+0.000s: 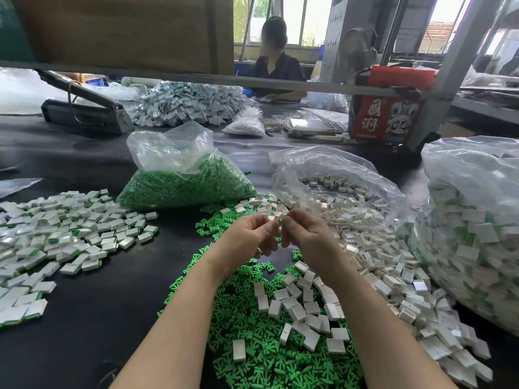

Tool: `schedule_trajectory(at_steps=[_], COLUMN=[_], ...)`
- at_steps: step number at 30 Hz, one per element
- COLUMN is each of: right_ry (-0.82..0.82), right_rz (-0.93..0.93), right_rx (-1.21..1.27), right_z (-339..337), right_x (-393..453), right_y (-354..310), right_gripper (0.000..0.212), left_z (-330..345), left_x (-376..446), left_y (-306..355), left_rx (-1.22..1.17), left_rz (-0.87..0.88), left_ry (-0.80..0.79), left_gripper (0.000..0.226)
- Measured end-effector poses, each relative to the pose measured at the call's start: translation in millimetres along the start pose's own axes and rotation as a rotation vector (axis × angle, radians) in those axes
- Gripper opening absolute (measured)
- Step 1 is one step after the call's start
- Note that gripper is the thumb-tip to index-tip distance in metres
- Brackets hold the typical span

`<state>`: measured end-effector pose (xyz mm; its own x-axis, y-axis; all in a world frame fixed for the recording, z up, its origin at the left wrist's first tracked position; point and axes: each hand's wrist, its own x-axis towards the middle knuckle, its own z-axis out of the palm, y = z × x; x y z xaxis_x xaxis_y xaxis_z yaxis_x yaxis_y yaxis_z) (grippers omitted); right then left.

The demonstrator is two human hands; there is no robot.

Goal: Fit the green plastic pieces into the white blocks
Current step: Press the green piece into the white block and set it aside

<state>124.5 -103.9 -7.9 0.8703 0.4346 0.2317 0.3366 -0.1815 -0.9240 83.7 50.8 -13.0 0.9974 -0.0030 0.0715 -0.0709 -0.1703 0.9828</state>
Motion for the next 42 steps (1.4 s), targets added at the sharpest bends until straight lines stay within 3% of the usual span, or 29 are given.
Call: schedule_trajectory(at_steps=[2, 7, 18, 22, 27, 35, 42], right_ry=[-0.011, -0.029, 0.047, 0.039, -0.021, -0.070, -0.093], right_rz=[-0.006, -0.008, -0.076, -0.056, 0.031, 0.041, 0.001], right_rx=[-0.026, -0.123, -0.221, -0.135, 0.153, 0.185, 0.114], right_z=[0, 4, 6, 6, 3, 1, 0], right_x=[0, 1, 0, 1, 1, 2, 4], right_y=[2, 4, 6, 8, 8, 11, 17], right_gripper=[0.023, 0.025, 0.037, 0.032, 0.035, 0.032, 0.047], left_z=[2, 8, 17, 14, 16, 15, 11], left_x=[-2, 0, 3, 3, 1, -2, -1], left_y=[0, -2, -3, -2, -1, 1, -1], left_rx=[0.030, 0.039, 0.104, 0.079, 0.095, 0.098, 0.176], left_rz=[0.015, 0.056, 0.124, 0.130, 0.139, 0.142, 0.153], left_ry=[-0.073, -0.058, 0.031, -0.014, -0.051, -0.056, -0.059], left_gripper=[0.031, 0.045, 0.033, 0.031, 0.029, 0.030, 0.024])
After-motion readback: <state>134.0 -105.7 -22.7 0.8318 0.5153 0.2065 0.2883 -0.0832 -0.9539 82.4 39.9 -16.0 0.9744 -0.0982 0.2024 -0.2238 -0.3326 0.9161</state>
